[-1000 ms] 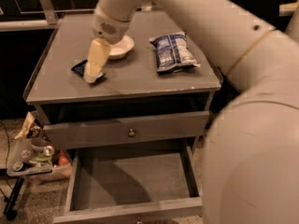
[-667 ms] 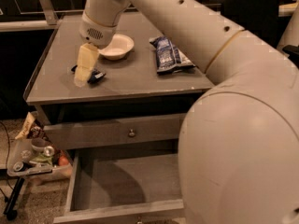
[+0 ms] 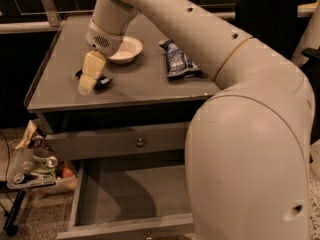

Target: Place rxbar blueberry into middle drawer

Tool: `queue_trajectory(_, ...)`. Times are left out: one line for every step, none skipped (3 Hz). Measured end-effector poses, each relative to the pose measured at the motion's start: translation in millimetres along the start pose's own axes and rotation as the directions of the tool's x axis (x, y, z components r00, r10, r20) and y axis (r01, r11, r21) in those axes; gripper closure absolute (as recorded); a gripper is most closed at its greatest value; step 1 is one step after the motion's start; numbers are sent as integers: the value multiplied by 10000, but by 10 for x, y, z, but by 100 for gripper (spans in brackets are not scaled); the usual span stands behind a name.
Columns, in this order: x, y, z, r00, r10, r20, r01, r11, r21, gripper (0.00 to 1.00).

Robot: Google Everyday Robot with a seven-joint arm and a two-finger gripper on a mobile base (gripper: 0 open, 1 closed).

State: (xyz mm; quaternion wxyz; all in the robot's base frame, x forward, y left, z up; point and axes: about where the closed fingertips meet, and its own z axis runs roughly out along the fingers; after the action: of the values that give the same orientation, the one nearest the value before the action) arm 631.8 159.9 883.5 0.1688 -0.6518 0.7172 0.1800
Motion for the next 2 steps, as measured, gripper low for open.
queue_trajectory(42, -130, 177, 9989, 434, 190, -429, 9987, -285, 0)
queue_trajectory(57, -196, 288, 9974, 668, 254, -656, 9968, -448, 0)
